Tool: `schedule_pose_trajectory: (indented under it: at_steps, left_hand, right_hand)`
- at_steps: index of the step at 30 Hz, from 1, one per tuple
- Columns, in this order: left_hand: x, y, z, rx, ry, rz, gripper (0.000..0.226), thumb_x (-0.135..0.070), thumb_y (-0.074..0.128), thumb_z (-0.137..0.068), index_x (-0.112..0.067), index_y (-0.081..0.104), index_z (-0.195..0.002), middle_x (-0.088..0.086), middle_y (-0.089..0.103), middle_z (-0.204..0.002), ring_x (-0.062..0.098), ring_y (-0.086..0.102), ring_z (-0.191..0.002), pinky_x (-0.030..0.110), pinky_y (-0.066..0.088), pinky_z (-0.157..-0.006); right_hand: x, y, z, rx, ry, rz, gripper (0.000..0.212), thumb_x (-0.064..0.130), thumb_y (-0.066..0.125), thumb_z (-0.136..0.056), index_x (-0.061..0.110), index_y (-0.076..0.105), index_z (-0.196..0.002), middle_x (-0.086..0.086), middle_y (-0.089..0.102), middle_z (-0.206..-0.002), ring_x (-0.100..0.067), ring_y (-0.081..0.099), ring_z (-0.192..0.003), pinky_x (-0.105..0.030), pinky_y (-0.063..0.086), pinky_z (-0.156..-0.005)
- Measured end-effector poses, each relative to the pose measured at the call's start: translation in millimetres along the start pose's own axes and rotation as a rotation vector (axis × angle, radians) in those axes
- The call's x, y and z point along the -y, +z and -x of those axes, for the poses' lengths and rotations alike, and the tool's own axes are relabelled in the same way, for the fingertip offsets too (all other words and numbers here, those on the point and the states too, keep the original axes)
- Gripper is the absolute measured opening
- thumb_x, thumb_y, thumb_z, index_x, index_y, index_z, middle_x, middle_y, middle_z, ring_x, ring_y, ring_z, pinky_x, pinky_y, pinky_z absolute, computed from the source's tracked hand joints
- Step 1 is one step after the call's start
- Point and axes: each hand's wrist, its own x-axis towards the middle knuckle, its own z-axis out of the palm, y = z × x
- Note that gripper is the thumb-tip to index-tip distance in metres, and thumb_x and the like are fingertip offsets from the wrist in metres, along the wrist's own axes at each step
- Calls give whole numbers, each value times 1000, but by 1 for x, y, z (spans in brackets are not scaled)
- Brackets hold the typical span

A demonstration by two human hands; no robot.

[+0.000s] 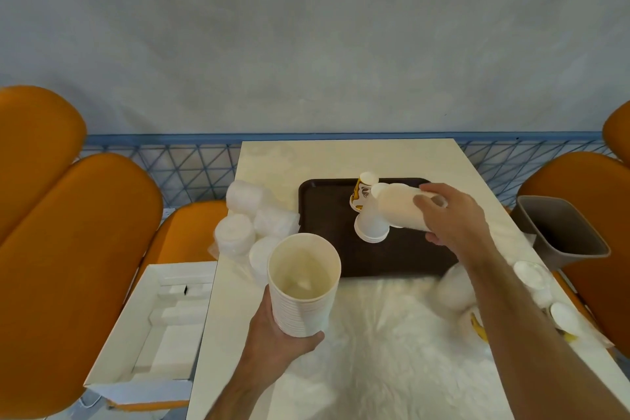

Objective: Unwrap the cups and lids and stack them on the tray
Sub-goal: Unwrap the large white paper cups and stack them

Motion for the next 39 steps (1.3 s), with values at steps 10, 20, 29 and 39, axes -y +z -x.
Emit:
schedule_pose_trajectory:
  at_steps: [10,20,29,39]
  left_hand:
    - [-4,4,-1,-6,-18,-9,94,-25,99,-50,-36,45,-125,-22,60,-112,4,60,-104,-2,43,-65]
    - [8,5,-5,-5,-43,-1,98,-43,96,-43,-42,45,-127,-31,60,-110,-3,58,-107,2,46,-69]
    - [4,4,-3,-11,-15,12,98,-42,96,-43,-42,45,-127,-29,61,-113,-1,58,-109,8,49,-76]
    - [3,4,-4,-2,8,-47,80,-36,94,-51,-29,54,-120,-14,67,-101,10,65,-100,18,56,-76]
  right_hand:
    - [23,32,-49,-6,-175,89,75,26,80,-82,32,35,-140,-1,49,-116,-27,56,-100,-45,54,-89]
    - [-5,77,-50,163,-148,333,46,33,71,-91,24,49,-131,-12,60,-123,-25,54,-97,-41,54,-81]
    - [14,59,-21,145,-222,102,58,45,71,-90,32,45,-140,-2,51,-143,-23,55,-120,-37,49,-91]
    - [68,34,116,717,-605,179,110,59,89,-62,42,26,-151,26,35,-148,-2,37,-135,-33,39,-113]
